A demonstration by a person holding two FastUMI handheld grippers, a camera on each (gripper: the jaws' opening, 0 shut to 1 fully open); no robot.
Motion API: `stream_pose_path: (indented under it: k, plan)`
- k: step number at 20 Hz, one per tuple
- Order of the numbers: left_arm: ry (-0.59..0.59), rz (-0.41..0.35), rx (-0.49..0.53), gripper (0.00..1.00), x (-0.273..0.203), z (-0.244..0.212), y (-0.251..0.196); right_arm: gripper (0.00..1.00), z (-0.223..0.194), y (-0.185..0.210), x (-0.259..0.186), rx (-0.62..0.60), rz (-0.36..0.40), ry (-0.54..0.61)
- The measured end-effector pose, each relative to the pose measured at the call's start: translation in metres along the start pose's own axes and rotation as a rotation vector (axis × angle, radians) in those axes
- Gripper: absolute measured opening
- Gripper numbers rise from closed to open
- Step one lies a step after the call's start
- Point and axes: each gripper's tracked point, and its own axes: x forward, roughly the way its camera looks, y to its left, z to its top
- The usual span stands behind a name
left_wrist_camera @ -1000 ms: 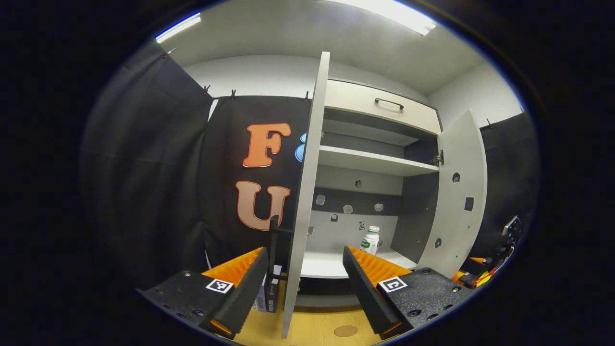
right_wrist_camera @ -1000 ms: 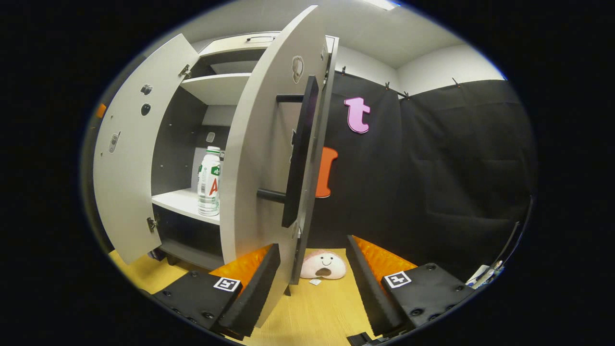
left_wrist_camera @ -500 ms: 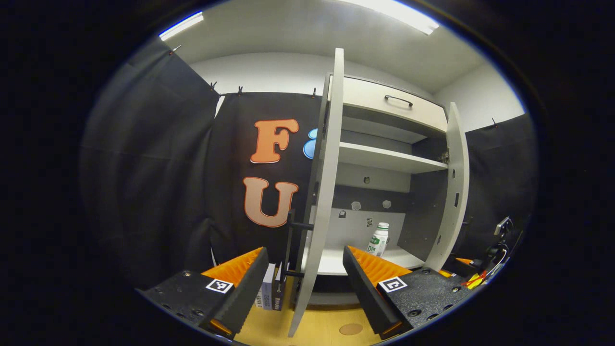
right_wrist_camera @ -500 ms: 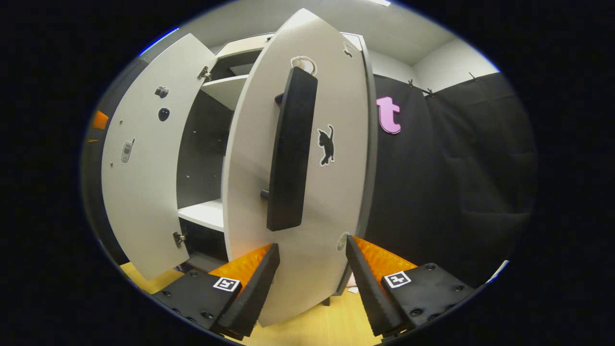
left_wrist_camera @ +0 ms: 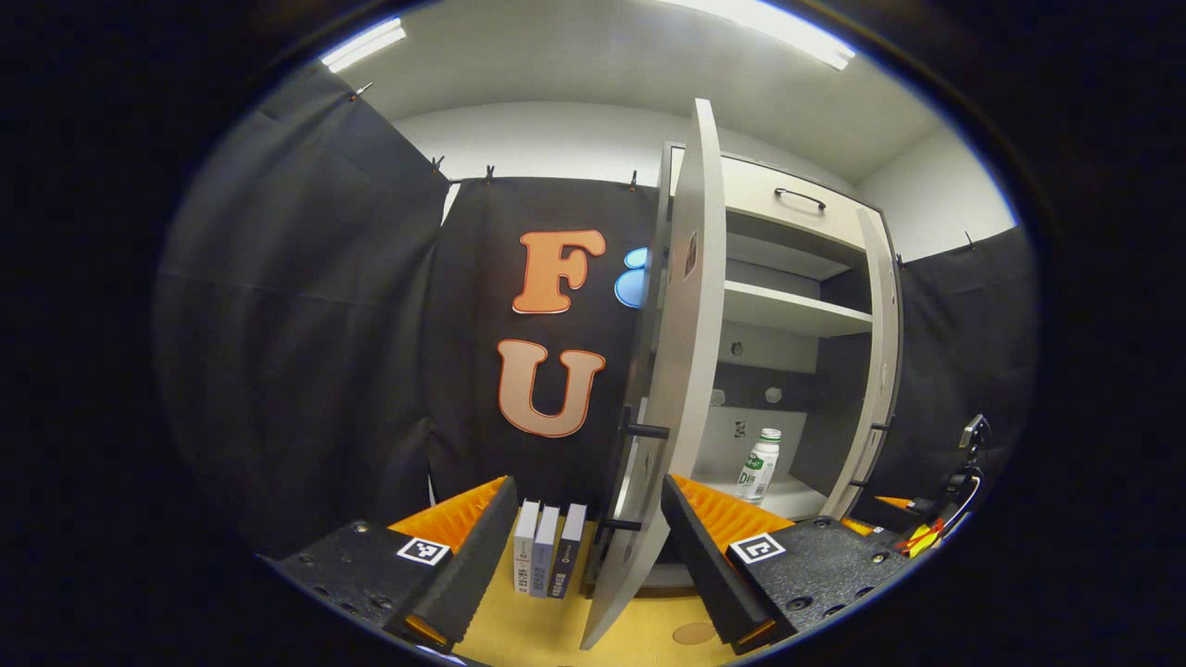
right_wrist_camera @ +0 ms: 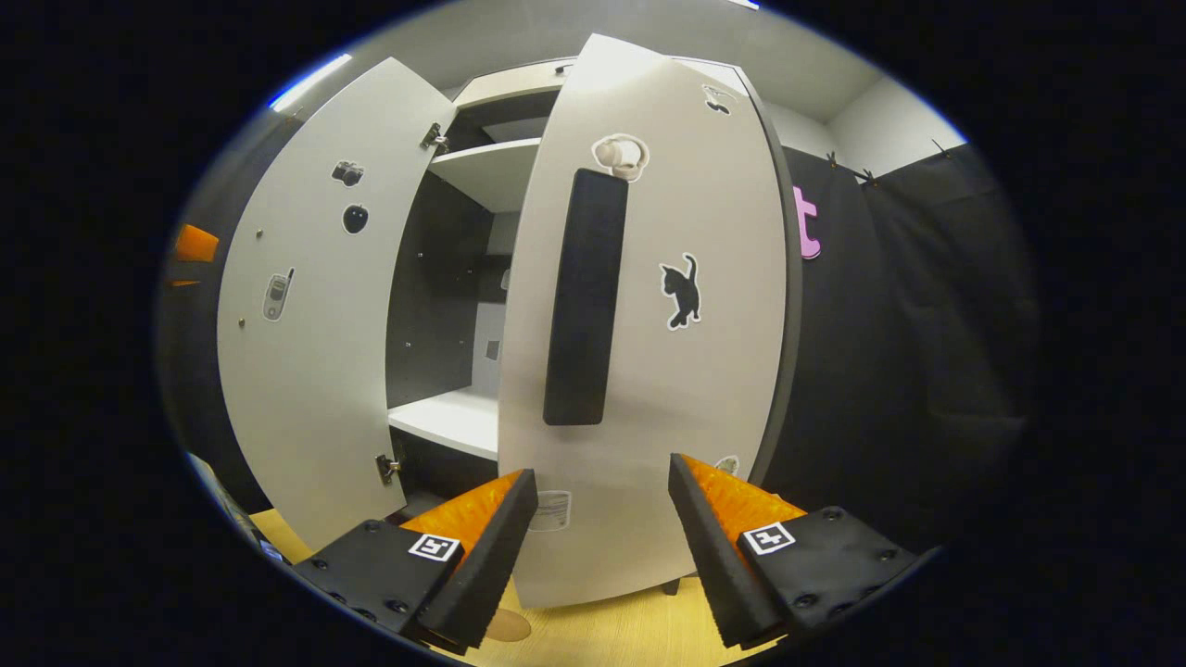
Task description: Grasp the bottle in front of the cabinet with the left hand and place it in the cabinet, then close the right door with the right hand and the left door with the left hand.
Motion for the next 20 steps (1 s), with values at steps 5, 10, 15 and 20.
stream_pose_path:
  k: [5, 10, 15, 20]
  plan:
    - [0.007, 0.024, 0.023, 0.92, 0.005, -0.011, 0.022, 0.95, 0.023, -0.004, -0.021, 0.018, 0.011, -0.018]
    - [0.013, 0.044, 0.024, 0.95, 0.016, -0.027, 0.044, 0.95, 0.046, -0.018, -0.035, 0.035, 0.009, -0.038]
    - [0.029, 0.101, 0.059, 0.95, 0.032, -0.056, 0.077, 0.95, 0.066, -0.04, -0.045, 0.017, -0.033, -0.067]
    - [0.073, 0.103, 0.035, 0.95, 0.05, -0.096, 0.095, 0.96, 0.083, -0.043, -0.051, 0.018, -0.054, -0.081]
